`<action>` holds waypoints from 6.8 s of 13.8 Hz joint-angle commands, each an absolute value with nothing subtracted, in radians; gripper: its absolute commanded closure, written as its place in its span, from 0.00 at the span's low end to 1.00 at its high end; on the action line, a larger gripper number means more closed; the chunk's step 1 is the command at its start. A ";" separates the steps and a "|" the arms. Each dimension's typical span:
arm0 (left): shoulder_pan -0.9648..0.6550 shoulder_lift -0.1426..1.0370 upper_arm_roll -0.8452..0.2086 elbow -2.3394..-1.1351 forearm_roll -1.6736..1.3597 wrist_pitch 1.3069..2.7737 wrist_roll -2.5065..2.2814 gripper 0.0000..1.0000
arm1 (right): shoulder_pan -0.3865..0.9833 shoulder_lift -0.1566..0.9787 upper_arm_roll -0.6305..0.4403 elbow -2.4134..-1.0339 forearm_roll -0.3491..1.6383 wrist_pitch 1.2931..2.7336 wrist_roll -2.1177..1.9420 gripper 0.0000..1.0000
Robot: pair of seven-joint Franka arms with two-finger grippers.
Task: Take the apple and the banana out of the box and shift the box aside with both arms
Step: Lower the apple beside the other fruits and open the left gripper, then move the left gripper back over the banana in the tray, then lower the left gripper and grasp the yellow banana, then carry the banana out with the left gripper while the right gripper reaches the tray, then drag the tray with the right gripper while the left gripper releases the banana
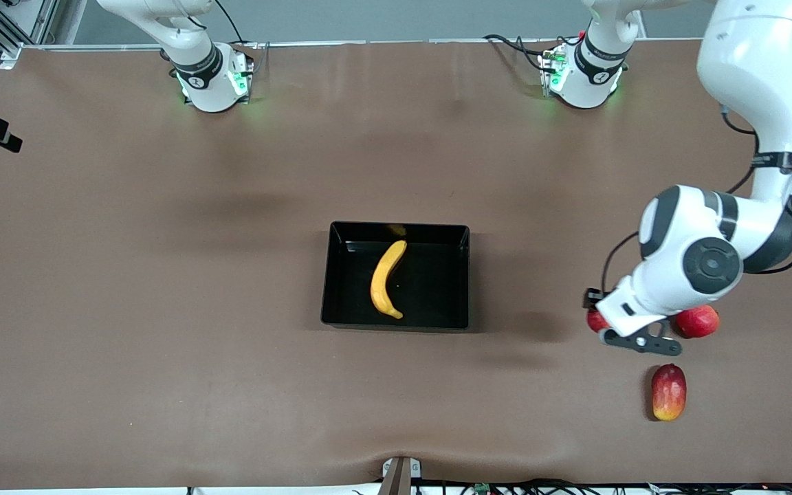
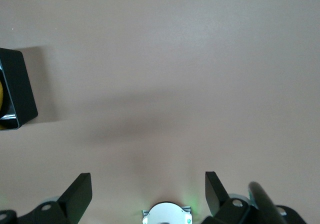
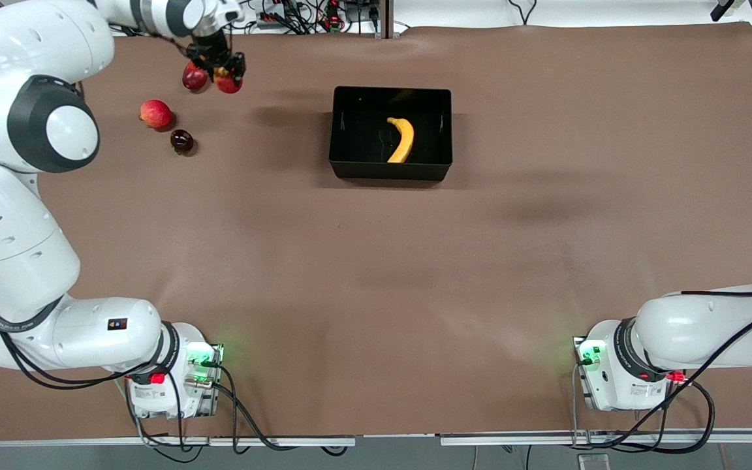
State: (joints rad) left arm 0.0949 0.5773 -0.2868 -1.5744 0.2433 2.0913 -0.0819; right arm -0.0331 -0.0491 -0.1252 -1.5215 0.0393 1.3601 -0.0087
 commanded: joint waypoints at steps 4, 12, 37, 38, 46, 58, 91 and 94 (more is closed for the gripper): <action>0.173 0.630 -0.290 -1.722 0.374 2.353 -0.086 1.00 | -0.058 -0.037 -0.114 -1.489 0.035 1.339 -0.012 0.00; 0.213 0.657 -0.293 -1.736 0.390 2.399 -0.086 0.00 | -0.074 -0.037 -0.110 -1.491 0.038 1.338 -0.012 0.00; -0.472 0.813 -0.336 -1.321 0.324 2.261 -0.998 0.00 | -0.071 0.003 -0.109 -1.496 0.040 1.328 -0.012 0.00; -0.494 0.830 -0.321 -1.316 0.322 2.267 -1.021 0.00 | -0.071 0.011 -0.109 -1.496 0.040 1.330 -0.012 0.00; -0.581 0.965 -0.314 -1.278 0.324 2.434 -1.055 0.00 | -0.051 0.063 -0.106 -1.557 0.060 1.319 -0.015 0.00; -0.589 0.996 -0.287 -1.281 0.336 2.474 -1.026 1.00 | -0.060 0.015 -0.156 -1.876 0.063 1.621 -0.014 0.00; 0.167 0.805 -0.411 -1.558 0.331 2.293 0.055 1.00 | 0.655 0.673 -0.144 -1.611 0.098 2.292 0.554 1.00; 0.169 0.815 -0.411 -1.557 0.382 2.302 0.048 0.32 | 0.640 0.632 -0.144 -1.588 0.100 2.196 0.549 1.00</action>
State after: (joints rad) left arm 0.1620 0.8301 -0.4065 -1.5408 0.3503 2.2902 0.0481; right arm 0.6481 0.6792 -0.1394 -1.5962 0.1146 2.2777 0.5426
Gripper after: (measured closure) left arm 0.643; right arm 0.965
